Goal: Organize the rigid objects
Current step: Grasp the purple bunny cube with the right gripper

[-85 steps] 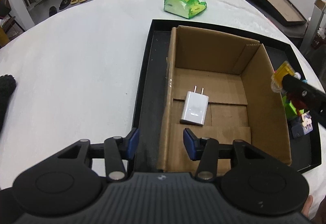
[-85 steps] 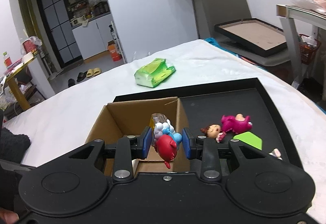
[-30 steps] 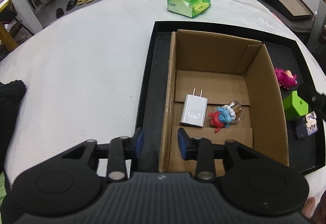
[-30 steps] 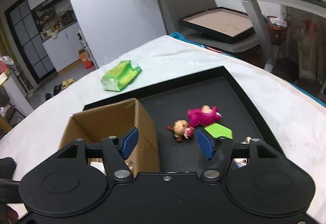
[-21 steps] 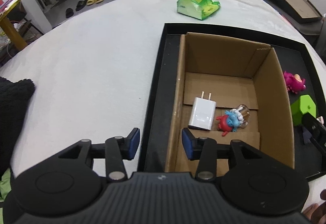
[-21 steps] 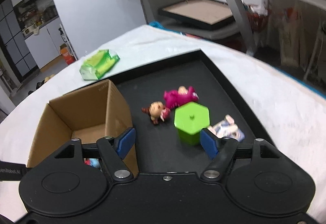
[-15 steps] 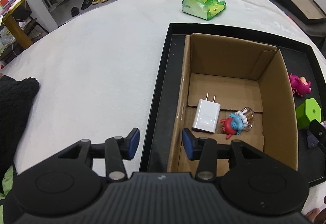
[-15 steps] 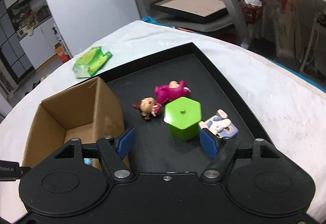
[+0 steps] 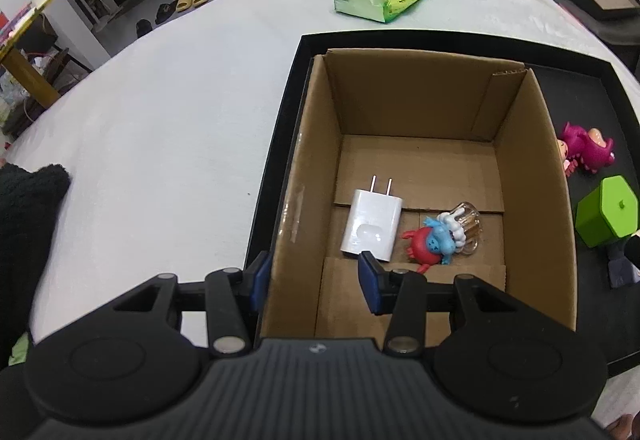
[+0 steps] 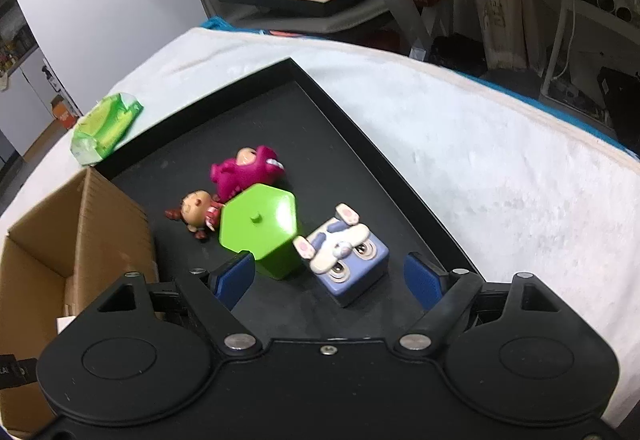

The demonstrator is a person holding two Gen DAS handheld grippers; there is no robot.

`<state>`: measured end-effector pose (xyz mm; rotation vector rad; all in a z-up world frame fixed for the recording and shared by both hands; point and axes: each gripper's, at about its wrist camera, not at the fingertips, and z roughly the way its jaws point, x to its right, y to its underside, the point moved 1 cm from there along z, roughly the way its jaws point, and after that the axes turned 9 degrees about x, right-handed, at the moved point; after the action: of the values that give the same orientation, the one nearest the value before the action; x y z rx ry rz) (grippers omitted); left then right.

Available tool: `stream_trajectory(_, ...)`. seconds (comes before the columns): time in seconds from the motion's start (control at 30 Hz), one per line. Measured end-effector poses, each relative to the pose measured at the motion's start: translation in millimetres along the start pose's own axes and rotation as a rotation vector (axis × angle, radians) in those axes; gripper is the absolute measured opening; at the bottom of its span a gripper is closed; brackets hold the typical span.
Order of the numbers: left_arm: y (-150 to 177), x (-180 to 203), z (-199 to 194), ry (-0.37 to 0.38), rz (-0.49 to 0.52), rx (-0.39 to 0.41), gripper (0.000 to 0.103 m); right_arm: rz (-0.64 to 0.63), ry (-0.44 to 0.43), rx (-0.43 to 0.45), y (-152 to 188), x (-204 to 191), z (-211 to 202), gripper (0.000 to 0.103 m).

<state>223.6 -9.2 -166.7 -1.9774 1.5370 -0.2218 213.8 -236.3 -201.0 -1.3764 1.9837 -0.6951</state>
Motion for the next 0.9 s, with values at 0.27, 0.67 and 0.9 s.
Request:
stream_trajectory(0.27,-2.0,6.7,4.8,-0.034,-0.002,-0.005,0.051,-0.012,0.033,-0.031,2.5,12.9,23.4,0.081)
stream_trajectory(0.67,-1.9,6.9,5.7,-0.034,-0.003,-0.006,0.052,-0.002,0.001,-0.026,2.0,19.5,33.9,0.044)
stream_trajectory(0.9,0.6,2.8,4.2,-0.008,-0.004,-0.003,0.052,-0.011,-0.037,0.045,-7.9,9.3,14.8,0.043)
